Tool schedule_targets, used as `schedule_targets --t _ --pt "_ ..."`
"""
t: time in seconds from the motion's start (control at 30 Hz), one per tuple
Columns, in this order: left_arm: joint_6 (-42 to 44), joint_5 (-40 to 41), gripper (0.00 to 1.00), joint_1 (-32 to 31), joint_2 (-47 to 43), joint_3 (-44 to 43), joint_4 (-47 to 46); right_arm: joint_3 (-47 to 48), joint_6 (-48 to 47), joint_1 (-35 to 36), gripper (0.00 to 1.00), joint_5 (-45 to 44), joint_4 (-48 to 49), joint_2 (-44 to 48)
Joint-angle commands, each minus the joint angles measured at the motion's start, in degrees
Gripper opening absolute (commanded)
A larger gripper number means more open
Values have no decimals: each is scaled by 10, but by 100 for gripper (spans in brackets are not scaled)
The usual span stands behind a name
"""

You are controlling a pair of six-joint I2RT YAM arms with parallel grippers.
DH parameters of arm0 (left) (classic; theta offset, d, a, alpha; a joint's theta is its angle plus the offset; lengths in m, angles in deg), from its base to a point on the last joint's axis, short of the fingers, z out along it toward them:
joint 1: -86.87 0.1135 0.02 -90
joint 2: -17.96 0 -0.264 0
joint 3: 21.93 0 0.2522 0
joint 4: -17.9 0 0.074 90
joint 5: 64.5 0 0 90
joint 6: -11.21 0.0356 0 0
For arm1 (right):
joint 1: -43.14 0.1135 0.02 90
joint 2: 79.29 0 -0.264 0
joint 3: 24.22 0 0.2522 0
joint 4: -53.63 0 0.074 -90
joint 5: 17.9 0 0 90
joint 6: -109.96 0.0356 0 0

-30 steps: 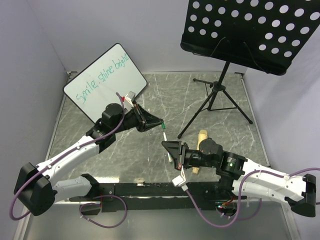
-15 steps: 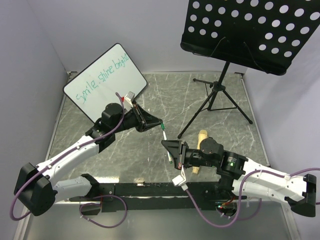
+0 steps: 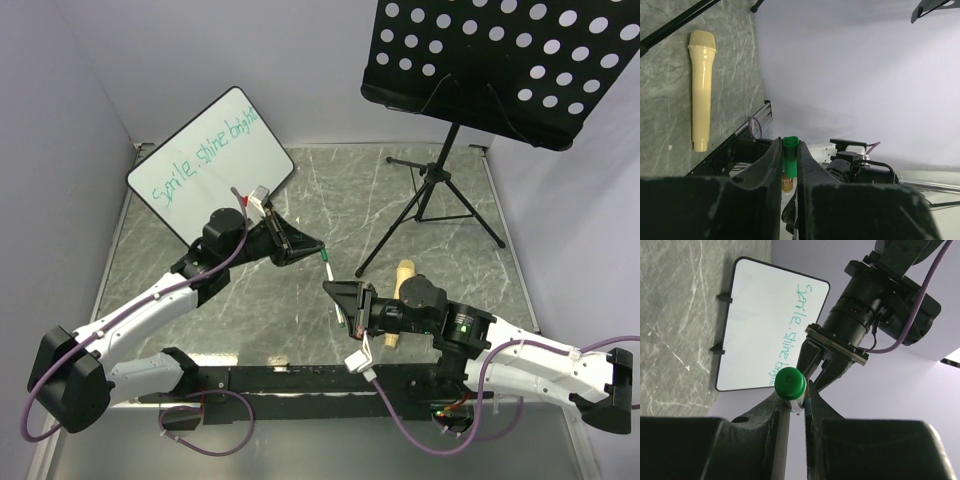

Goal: Write a sentence on the whiteboard
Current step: Insert the pen cap into the whiteboard marker.

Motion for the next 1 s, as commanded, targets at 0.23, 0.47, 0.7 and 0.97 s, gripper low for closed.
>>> schedule_targets --t 0.23,0.47,0.7,0.97 --pt "-28 -21 1 2 -19 8 -59 20 3 -3 0 5 -2 7" --pt "-27 -28 1 2 -16 12 -62 23 4 -5 0 3 4 3" --pt "-19 -22 1 4 -18 17 -50 24 0 -6 0 7 -1 7" --pt "-17 -12 1 6 -20 12 -43 19 -1 -6 0 16 -8 15"
